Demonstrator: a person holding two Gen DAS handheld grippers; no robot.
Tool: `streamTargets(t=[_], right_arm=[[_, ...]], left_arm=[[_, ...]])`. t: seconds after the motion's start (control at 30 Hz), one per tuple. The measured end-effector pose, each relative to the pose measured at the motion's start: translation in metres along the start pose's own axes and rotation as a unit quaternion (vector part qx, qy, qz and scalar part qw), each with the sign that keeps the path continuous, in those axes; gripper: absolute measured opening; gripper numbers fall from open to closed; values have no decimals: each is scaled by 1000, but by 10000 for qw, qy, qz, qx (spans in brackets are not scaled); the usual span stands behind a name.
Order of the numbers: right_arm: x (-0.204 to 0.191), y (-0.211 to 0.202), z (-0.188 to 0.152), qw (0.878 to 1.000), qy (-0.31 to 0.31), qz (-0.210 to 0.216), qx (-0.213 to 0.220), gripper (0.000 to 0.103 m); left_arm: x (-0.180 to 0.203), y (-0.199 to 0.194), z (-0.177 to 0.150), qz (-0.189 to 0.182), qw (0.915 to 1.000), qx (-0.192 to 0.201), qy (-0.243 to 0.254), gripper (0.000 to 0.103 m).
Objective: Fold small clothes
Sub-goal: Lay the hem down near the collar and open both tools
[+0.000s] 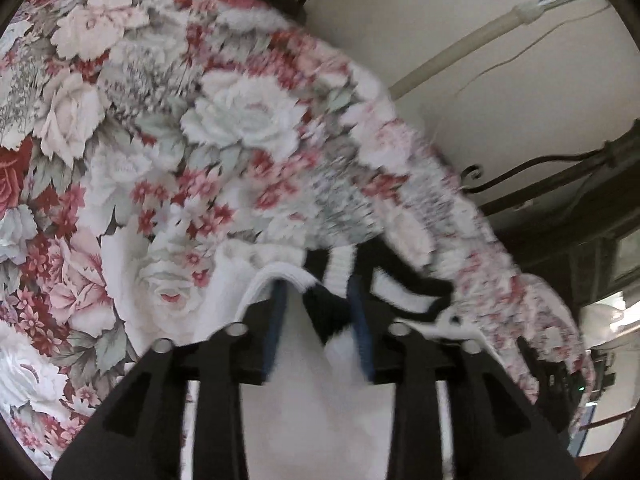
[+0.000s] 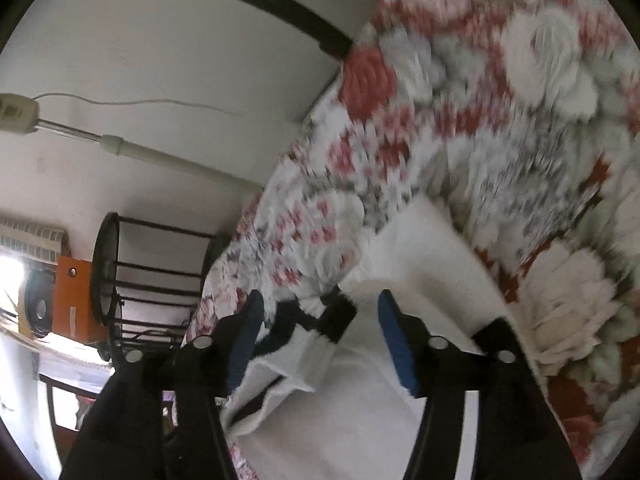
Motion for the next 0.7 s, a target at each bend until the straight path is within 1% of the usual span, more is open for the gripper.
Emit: streamTargets(t=[0.03, 0.07, 0.1, 0.13, 0.17, 0.2, 0.23, 0.27, 0.3, 0.37, 0.4, 0.43, 0.47, 0.5, 0.53, 0.57, 0.6, 0.63, 0.67, 0.7], right_arm=[[-2, -4, 2, 10000, -18, 5, 80, 61], [-4, -8, 4, 9999, -38, 46, 149, 61], [-6, -10, 5, 9998, -49, 71, 183, 61], [-9, -12, 6, 9997, -90, 81, 225, 61], [-11, -12, 5, 9996, -153, 72, 232, 61], [-13, -11, 3, 9995, -239, 49, 209, 58], [-17, -7, 0, 9992, -364, 9, 152, 55], [-21, -3, -4, 9988, -479, -13, 73, 46], [-24, 3, -8, 9982, -600, -39, -24, 41], [-27, 16, -19, 9962, -832, -76, -244, 38], [-28, 24, -24, 9951, -914, -63, -363, 38], [-27, 31, -29, 9939, -985, -63, -483, 38], [-24, 41, -34, 9917, -1089, -161, -657, 38], [-19, 47, -37, 9901, -1139, -348, -743, 35], [-1, 53, -38, 9889, -1057, -728, -743, 27], [17, 55, -36, 9911, -758, -812, -729, 6], [27, 56, -35, 9924, -518, -828, -754, 0], [33, 53, -32, 9937, -232, -755, -791, 0], [31, 50, -30, 9943, -195, -698, -782, 4], [24, 46, -29, 9941, -350, -744, -702, 11]], left_arm=[[-2, -9, 4, 183, 9995, 267, 52, 75], [-5, -22, 9, 453, 9969, 634, 125, 86], [-6, -36, 14, 629, 9929, 996, 191, 92], [-6, -45, 17, 598, 9913, 1149, 248, 92], [-4, -47, 18, 503, 9920, 1123, 292, 92], [-1, -45, 18, 399, 9936, 989, 367, 92], [4, -37, 12, 398, 9948, 791, 511, 92], [6, -32, 8, 454, 9944, 723, 623, 92], [11, -25, 3, 565, 9928, 654, 827, 91], [27, -6, -10, 901, 9836, 465, 1489, 91], [31, 4, -18, 1083, 9777, 344, 1769, 91], [30, 20, -27, 1385, 9694, 171, 2018, 91], [23, 34, -36, 1726, 9616, 2, 2135, 91], [11, 50, -42, 2167, 9516, -206, 2170, 92], [-6, 66, -49, 2554, 9421, -481, 2118, 96], [-15, 72, -51, 2441, 9487, -593, 1921, 96], [-21, 71, -49, 2281, 9580, -622, 1624, 97], [-22, 69, -47, 2227, 9604, -663, 1538, 96], [-19, 64, -44, 2204, 9612, -626, 1535, 96], [-16, 57, -41, 2250, 9599, -490, 1597, 95]])
Point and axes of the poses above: each gripper's, at about its wrist camera, not at the fingertips, and y roughly the way its jaws point, x to its right, z to its top, the point moved 6 cm from there along y, roughly the way its jaws point, and after that the axes turned 3 degrees about x, right-handed, at the moved point
